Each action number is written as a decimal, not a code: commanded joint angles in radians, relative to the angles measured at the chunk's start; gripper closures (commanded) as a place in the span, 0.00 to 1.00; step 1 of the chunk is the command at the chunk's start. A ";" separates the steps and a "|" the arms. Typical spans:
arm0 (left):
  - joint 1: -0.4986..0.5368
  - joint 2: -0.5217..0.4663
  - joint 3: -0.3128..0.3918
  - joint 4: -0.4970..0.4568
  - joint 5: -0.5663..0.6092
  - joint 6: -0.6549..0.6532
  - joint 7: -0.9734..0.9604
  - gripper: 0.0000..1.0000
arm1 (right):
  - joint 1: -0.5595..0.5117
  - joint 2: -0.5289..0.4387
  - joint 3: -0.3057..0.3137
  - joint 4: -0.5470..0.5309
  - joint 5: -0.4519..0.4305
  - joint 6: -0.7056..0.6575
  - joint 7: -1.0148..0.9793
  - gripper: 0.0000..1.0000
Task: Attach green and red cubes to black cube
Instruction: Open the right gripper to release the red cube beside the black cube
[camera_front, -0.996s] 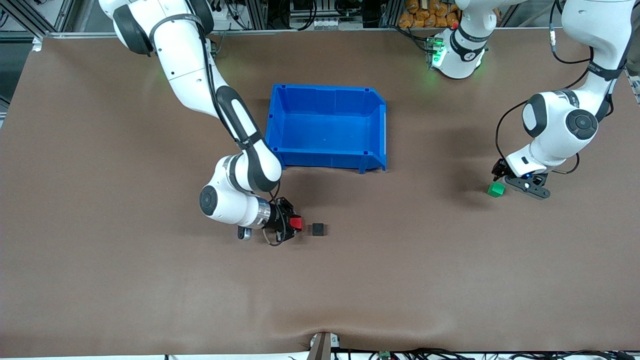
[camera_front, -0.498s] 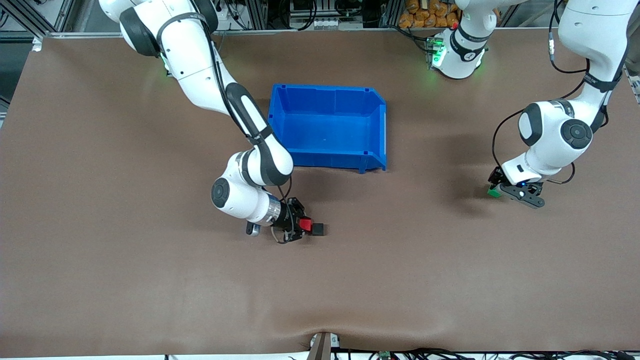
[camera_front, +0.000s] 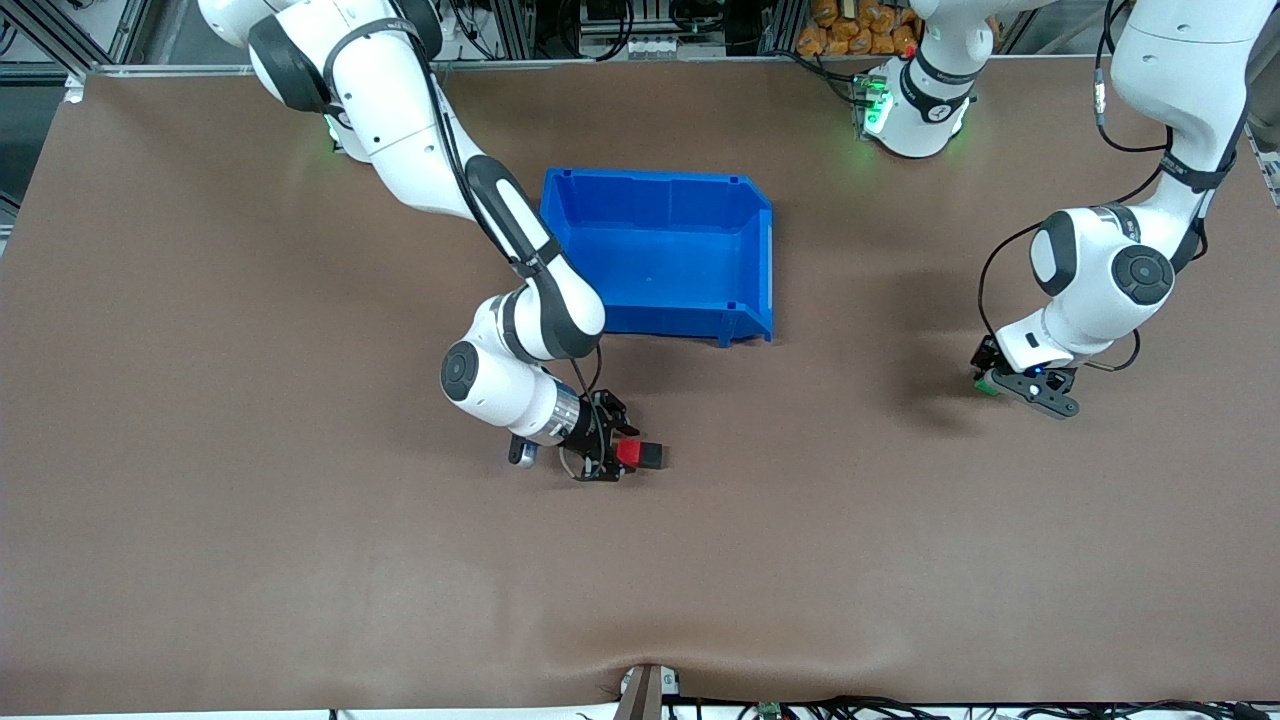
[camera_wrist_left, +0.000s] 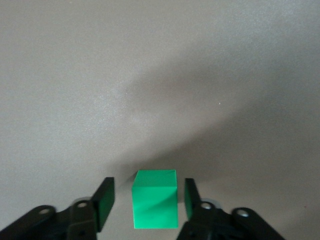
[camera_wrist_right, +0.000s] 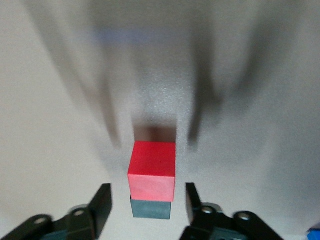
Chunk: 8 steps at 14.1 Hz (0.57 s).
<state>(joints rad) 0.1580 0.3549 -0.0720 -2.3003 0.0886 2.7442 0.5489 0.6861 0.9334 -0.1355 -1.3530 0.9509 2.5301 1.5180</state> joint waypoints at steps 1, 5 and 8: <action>-0.003 0.013 0.003 0.010 0.008 0.008 -0.004 0.39 | -0.016 0.002 -0.003 0.018 -0.041 -0.004 -0.051 0.00; -0.011 0.022 0.003 0.027 0.008 0.006 -0.004 0.50 | -0.094 -0.050 -0.009 0.009 -0.075 -0.147 -0.315 0.00; -0.014 0.032 0.003 0.027 0.006 0.006 -0.006 0.51 | -0.202 -0.071 -0.117 0.049 -0.100 -0.521 -0.493 0.00</action>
<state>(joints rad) 0.1515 0.3697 -0.0724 -2.2892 0.0886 2.7444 0.5488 0.5733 0.8933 -0.2147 -1.3204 0.8712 2.2098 1.1458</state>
